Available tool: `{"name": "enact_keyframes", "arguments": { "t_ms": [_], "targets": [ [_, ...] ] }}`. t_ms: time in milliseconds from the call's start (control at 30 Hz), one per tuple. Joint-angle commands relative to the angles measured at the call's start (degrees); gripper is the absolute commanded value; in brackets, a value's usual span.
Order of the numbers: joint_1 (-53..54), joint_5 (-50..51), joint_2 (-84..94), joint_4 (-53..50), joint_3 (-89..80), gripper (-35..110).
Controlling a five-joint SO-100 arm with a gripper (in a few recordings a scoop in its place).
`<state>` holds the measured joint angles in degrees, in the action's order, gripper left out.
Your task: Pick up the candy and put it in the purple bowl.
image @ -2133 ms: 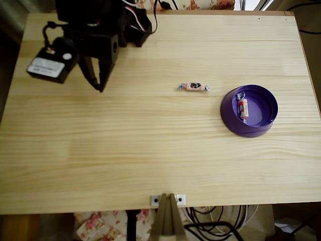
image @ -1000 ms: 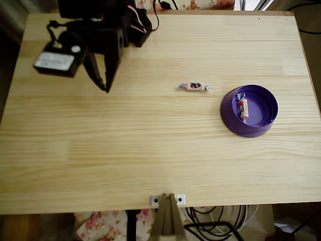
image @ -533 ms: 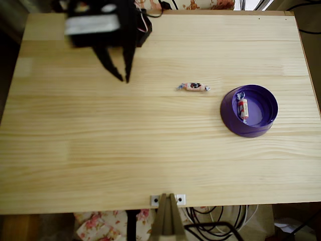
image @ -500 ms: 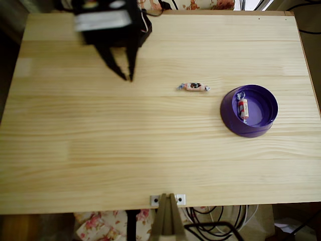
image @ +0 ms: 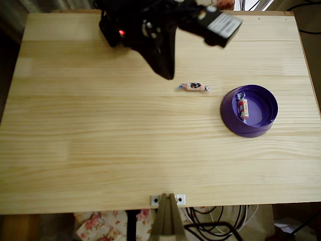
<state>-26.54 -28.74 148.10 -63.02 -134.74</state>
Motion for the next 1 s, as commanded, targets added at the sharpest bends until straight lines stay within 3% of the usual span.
{"name": "enact_keyframes", "arguments": {
  "t_ms": [0, 233, 467, 667, 967],
  "targets": [
    [-3.8, -3.0, 0.2, 1.9, 5.4, -1],
    [-3.7, 0.4, -8.0, -3.8, 11.0, -1],
    [-13.4, -5.3, -13.4, -5.6, 9.8, 0],
    [-17.1, -8.6, -16.1, -4.4, 7.9, 1],
    [-22.9, -5.7, -24.0, 3.8, 7.0, 9]
  ]
}}
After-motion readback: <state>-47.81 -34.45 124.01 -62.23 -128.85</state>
